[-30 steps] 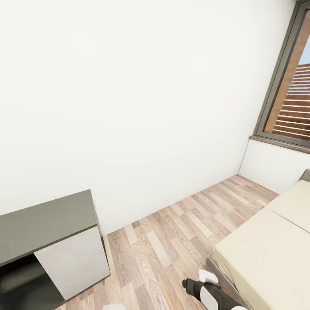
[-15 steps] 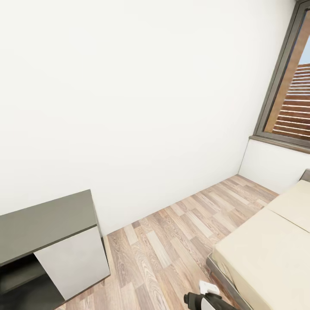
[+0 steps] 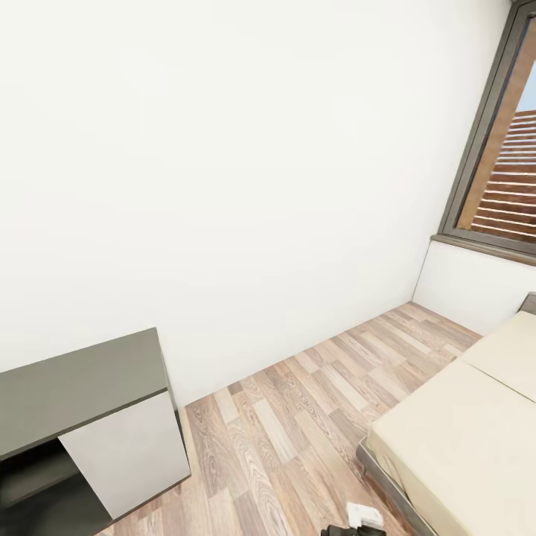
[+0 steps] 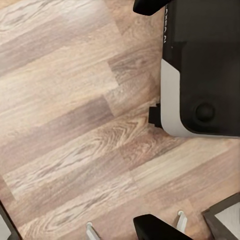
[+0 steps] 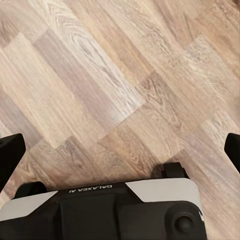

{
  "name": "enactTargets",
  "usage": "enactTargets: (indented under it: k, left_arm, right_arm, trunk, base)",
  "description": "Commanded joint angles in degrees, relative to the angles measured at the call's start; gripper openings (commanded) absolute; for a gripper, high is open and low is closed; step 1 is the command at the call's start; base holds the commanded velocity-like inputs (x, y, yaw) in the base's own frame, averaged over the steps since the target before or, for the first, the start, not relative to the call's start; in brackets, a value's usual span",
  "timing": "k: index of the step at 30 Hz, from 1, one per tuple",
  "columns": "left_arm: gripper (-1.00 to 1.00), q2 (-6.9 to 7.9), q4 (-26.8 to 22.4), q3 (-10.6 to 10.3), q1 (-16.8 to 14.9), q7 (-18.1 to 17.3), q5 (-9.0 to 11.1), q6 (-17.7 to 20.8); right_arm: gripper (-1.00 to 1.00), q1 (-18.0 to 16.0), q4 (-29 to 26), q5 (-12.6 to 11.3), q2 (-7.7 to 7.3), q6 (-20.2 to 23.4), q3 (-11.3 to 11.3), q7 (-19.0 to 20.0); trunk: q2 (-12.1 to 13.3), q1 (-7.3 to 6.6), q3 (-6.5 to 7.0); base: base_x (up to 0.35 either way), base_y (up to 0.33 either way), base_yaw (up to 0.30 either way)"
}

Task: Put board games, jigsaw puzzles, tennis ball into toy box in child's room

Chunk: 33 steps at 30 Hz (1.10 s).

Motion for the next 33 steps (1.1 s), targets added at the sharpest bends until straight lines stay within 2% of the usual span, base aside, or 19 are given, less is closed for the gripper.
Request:
enactTargets:
  k: [1, 7, 13, 20, 25, 33]
  left_arm:
    - [1.00, -0.01, 0.06, -0.51, -0.05, 0.20, 0.49, -0.21]
    - [1.00, 0.03, 0.09, -0.44, -0.05, 0.19, 0.49, -0.23]
    - [1.00, 0.16, 0.09, -0.43, -0.05, 0.19, 0.49, -0.20]
    - [1.00, 0.12, 0.09, -0.43, -0.05, 0.19, 0.49, -0.13]
    - [1.00, 0.10, 0.09, -0.43, -0.05, 0.19, 0.46, -0.22]
    - [1.00, 0.09, 0.09, -0.43, -0.03, 0.19, 0.48, -0.24]
  right_arm:
    - [1.00, 0.13, -0.13, -0.46, 0.03, 0.27, 0.49, -0.33]
    - [1.00, 0.87, -0.14, -0.43, 0.19, 0.10, 0.49, -0.34]
    - [1.00, 1.01, -0.16, -0.43, 0.97, 0.14, 0.50, -0.44]
    - [1.00, 1.05, -0.12, 0.34, 1.41, 0.19, 0.50, -0.51]
    - [1.00, 1.05, -0.12, 2.01, 1.45, 0.24, 0.49, -0.65]
    - [1.00, 1.63, -0.11, 2.64, 1.45, 0.26, 0.50, -0.69]
  trunk:
    - [-0.13, 0.04, -0.13]
    - [-0.13, 0.04, -0.13]
    - [-0.13, 0.04, -0.13]
    - [-0.13, 0.04, -0.13]
    - [-0.13, 0.04, -0.13]
    - [-0.13, 0.04, -0.13]
  base:
    - [0.000, 0.000, 0.000]
    - [0.000, 0.000, 0.000]
    - [-0.008, 0.000, 0.000]
    - [-0.137, -0.096, 0.021]
    - [-0.042, -0.261, 0.214]
    - [-0.006, -0.139, 0.277]
